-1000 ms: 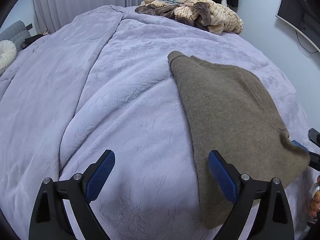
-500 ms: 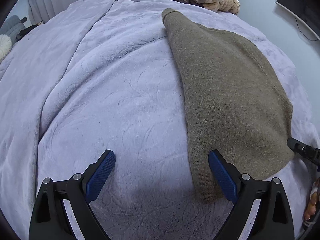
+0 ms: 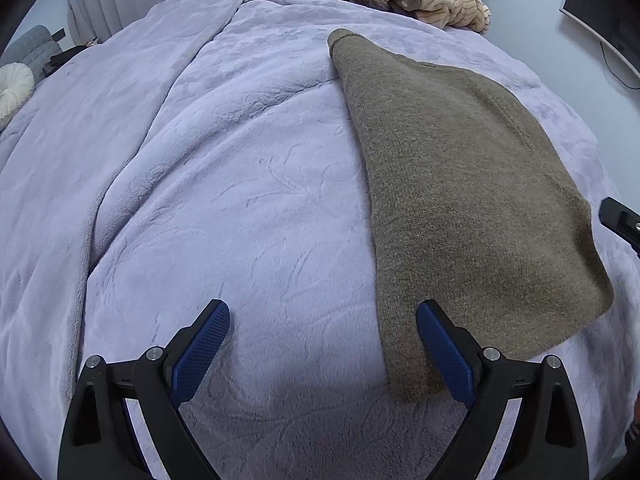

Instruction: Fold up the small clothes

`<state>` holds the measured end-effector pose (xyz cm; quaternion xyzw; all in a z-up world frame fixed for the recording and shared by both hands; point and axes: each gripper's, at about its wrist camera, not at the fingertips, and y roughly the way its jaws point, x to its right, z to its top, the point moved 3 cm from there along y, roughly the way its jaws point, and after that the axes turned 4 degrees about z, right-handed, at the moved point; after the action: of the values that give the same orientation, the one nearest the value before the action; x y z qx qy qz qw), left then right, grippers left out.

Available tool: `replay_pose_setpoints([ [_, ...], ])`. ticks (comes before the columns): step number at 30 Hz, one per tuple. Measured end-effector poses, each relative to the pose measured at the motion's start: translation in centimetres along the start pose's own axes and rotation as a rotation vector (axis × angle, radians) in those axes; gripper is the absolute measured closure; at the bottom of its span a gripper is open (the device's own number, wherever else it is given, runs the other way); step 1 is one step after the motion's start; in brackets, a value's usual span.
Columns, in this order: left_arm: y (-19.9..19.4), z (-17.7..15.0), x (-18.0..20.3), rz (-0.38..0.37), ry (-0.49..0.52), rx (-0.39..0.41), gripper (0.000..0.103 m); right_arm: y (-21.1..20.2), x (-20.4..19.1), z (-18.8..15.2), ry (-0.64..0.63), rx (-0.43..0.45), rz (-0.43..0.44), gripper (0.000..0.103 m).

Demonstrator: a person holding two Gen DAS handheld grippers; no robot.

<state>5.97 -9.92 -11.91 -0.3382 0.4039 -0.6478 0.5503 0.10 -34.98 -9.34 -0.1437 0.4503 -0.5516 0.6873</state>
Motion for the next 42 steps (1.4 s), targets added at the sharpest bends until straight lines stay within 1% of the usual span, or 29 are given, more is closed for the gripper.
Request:
replay_pose_setpoints([
  [2,-0.1,0.0,-0.1,-0.005,-0.003,-0.002,0.007,2.0,0.3,0.3,-0.026,-0.043,-0.062,0.092],
  [3,-0.1,0.0,-0.1,-0.012,-0.005,-0.003,0.007,3.1,0.9,0.1,-0.024,-0.078,-0.089,0.096],
  [4,-0.1,0.0,-0.2,-0.019,-0.008,-0.006,0.007,4.1,1.5,-0.5,-0.010,-0.098,-0.092,0.099],
  [6,0.0,-0.1,-0.3,-0.028,-0.012,-0.010,0.007,4.3,2.5,-1.1,0.023,-0.098,-0.065,0.100],
  [11,0.2,-0.1,-0.4,-0.027,-0.014,-0.010,0.007,3.5,2.7,-1.9,0.026,-0.105,-0.036,0.100],
  [12,0.1,-0.1,-0.4,-0.024,-0.014,-0.008,0.007,3.2,2.8,-2.0,0.035,-0.102,-0.030,0.099],
  [14,0.0,-0.2,-0.4,-0.020,-0.015,-0.008,0.007,2.4,3.1,-2.0,0.053,-0.086,-0.018,0.091],
  [16,0.0,-0.1,-0.4,-0.017,-0.015,-0.007,0.007,1.3,3.2,-1.7,0.064,-0.057,0.016,0.091],
  [18,0.0,-0.1,-0.3,-0.014,-0.012,-0.008,0.007,0.4,3.5,-1.1,0.073,-0.031,0.021,0.091],
  [19,0.0,0.0,-0.3,-0.012,-0.010,-0.008,0.007,0.2,3.7,-0.8,0.080,-0.026,0.019,0.090],
  [21,-0.1,0.1,-0.3,-0.011,-0.008,-0.009,0.007,0.0,4.2,-0.3,0.101,-0.019,0.020,0.075],
  [23,-0.1,0.6,-0.4,-0.014,0.000,-0.012,0.007,0.1,4.7,0.0,0.116,-0.019,0.018,0.066],
  [30,-0.5,2.8,-0.6,0.001,0.009,0.012,0.007,1.2,5.5,0.5,0.161,-0.041,0.046,0.064],
  [31,-0.5,3.0,-0.5,0.002,0.014,0.016,0.007,1.4,5.6,0.6,0.163,-0.044,0.046,0.062],
  [33,-0.6,3.7,-0.5,-0.004,0.019,0.023,0.007,1.7,5.8,1.0,0.171,-0.046,0.046,0.047],
  [38,-0.8,6.3,-0.9,-0.073,-0.015,0.064,0.007,2.3,6.6,2.2,0.209,-0.043,0.090,0.046],
  [40,-0.4,7.5,-1.3,-0.120,-0.037,0.066,0.007,2.7,7.1,2.8,0.234,-0.048,0.119,0.046],
  [41,-0.1,7.9,-1.3,-0.136,-0.045,0.060,0.007,2.8,7.4,3.0,0.245,-0.050,0.129,0.043],
  [42,0.3,8.3,-1.3,-0.150,-0.051,0.049,0.007,3.0,7.7,3.2,0.255,-0.053,0.138,0.034],
])
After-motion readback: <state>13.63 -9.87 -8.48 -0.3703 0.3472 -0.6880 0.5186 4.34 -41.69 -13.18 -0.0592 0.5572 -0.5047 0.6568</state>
